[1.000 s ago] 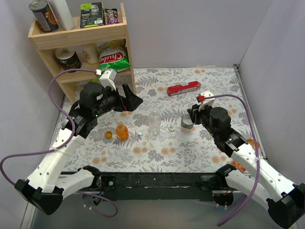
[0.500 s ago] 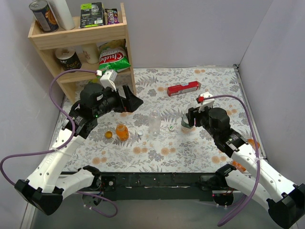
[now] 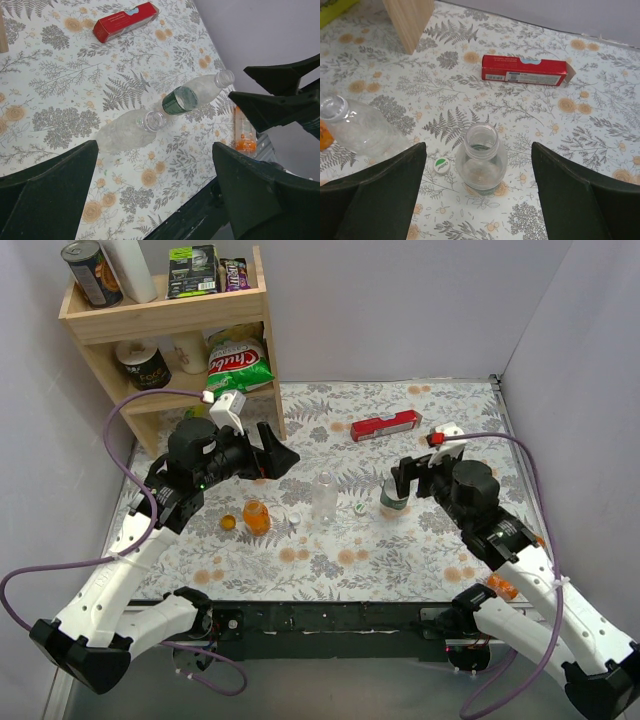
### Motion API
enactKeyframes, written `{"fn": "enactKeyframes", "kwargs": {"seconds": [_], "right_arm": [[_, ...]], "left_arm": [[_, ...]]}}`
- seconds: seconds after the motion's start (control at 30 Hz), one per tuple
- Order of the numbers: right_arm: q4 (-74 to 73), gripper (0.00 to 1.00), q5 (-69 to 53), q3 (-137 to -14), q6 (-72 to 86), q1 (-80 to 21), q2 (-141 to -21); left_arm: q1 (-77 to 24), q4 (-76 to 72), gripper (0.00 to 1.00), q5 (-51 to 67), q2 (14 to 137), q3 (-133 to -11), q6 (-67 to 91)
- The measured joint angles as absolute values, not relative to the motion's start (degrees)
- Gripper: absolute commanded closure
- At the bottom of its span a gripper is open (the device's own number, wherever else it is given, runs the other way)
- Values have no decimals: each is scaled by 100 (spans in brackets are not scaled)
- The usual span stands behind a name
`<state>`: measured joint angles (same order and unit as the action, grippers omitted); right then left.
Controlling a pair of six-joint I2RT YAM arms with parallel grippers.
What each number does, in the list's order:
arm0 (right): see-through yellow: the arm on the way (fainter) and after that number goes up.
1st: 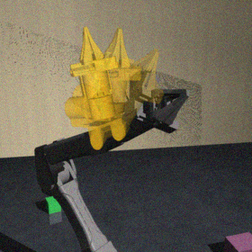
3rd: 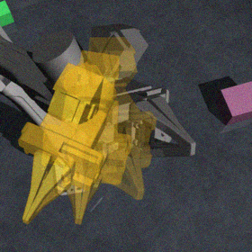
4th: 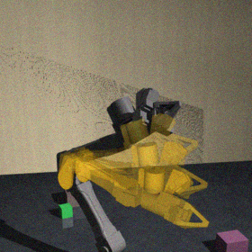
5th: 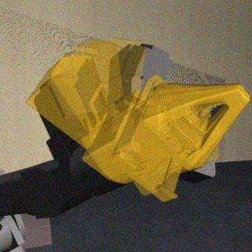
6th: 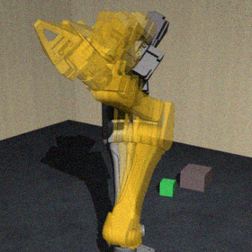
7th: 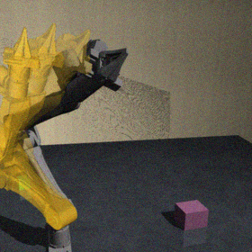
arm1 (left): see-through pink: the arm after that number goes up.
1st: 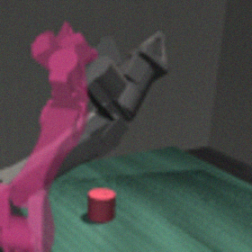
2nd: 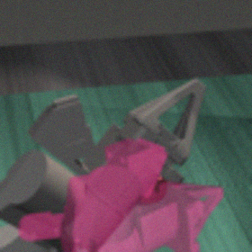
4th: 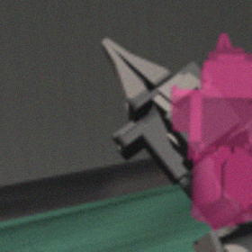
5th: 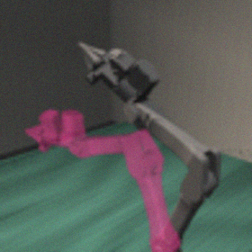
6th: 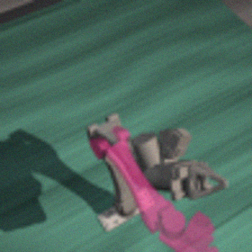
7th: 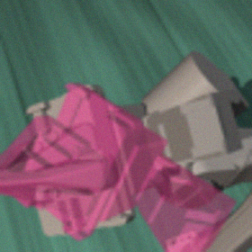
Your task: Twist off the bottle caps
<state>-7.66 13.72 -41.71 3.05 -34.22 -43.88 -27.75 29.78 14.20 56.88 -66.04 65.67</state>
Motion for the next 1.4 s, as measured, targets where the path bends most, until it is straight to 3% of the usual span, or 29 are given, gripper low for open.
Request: {"fn": "enactKeyframes", "kwargs": {"seconds": [0.07, 0.33, 0.63, 0.73, 1.1, 1.4], "right_arm": [[-1033, 2, 1441, -4486, 388, -3426, -4313], [-2836, 2, 2567, -6812, 1127, -2825, -5269], [-3940, 1, 1437, -6005, 1072, 1597, -5865], [-4010, 2, 1529, -5704, 928, 2458, -6001], [-3568, 2, 1865, -4209, 405, 3107, -5892], [-3310, 5, 1498, -4150, 172, 3111, -6543]], "left_arm": [[-2775, 2998, 2, 1420, 5688, -6602, 6565], [-2775, 2998, 2, 1437, 5688, -6598, 6541], [-2775, 2952, 2, 1503, 5688, -6598, 6475], [-2775, 2904, 2, 1570, 5688, -6598, 6477], [-2775, 2742, 2, 1772, 5476, -6479, 6510], [-2775, 2539, 2, 1990, 5422, -6237, 6740]]}}
